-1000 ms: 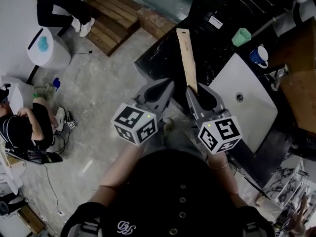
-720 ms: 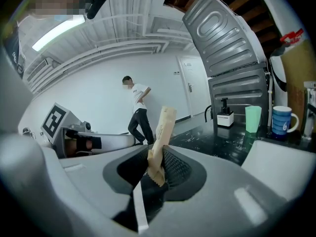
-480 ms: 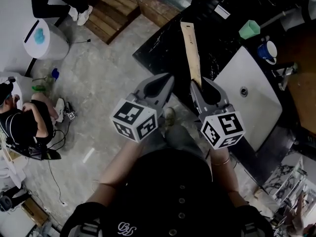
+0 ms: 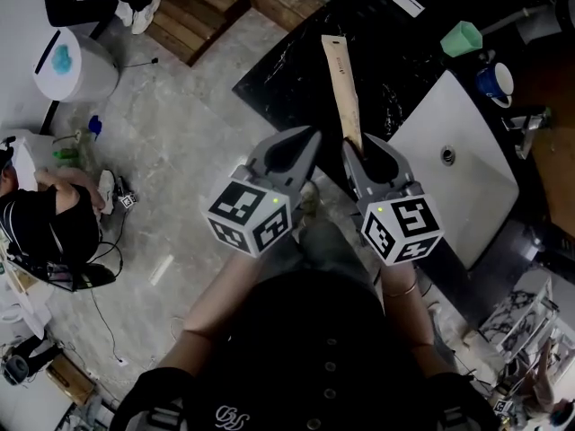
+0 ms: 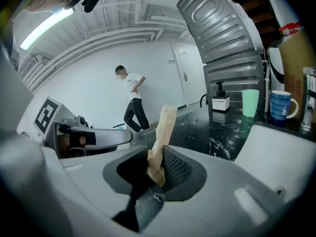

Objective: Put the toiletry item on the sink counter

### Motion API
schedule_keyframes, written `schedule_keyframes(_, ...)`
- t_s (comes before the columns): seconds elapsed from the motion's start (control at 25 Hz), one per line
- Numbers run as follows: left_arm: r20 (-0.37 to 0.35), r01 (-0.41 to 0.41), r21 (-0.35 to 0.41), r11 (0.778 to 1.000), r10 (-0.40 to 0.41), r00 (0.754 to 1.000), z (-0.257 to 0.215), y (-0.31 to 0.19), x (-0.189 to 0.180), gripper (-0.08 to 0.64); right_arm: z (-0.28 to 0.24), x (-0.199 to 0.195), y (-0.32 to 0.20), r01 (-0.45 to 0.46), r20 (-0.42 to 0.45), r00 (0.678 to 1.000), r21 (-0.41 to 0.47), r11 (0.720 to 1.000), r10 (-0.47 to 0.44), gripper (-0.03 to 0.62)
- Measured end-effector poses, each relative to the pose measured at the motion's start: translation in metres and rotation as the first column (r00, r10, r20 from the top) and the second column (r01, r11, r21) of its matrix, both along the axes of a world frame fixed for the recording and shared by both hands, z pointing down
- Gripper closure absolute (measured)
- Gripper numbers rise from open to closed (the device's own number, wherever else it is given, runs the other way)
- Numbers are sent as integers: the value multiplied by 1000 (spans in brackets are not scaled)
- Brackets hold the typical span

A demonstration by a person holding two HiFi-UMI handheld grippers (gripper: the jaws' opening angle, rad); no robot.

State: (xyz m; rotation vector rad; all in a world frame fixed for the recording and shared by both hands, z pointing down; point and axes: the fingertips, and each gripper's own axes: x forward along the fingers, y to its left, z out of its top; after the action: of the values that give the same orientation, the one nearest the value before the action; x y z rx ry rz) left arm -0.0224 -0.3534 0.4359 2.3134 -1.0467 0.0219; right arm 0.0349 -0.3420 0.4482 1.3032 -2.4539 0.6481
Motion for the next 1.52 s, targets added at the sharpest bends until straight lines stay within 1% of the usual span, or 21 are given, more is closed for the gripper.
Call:
schedule_keyframes(0.24,-5,5,-27,1000,-5,1000,11,-4,-1,543,14,0,-1,-1,-32,1000,-41,999,0,502)
schedule_keyframes(0.44,-8,-7,-56,998,7,1000,20,-2,4,543,23,3,-2,-10,-50,999,-59,998,7,500)
schedule_keyframes(0.76,-6,-19,-81,997,19,1000,27,0,7,543,35,4,-7,-38,-95,995,-98,994,29,499)
schedule_keyframes(1.08,-9,-42,-83,996,41,999,27,2,12,543,42,8,-11,-51,-145,989,-115,992,34,494)
schedule_keyframes(1.32,-24,-41,-80,996,39,999,24,0,10,543,43,5,-10,-51,-159,987,-111,992,32,479)
schedule_keyframes(1.52,-26,-42,-71,997,40,999,20,2,10,543,41,8,-8,-75,-141,988,-105,992,59,438)
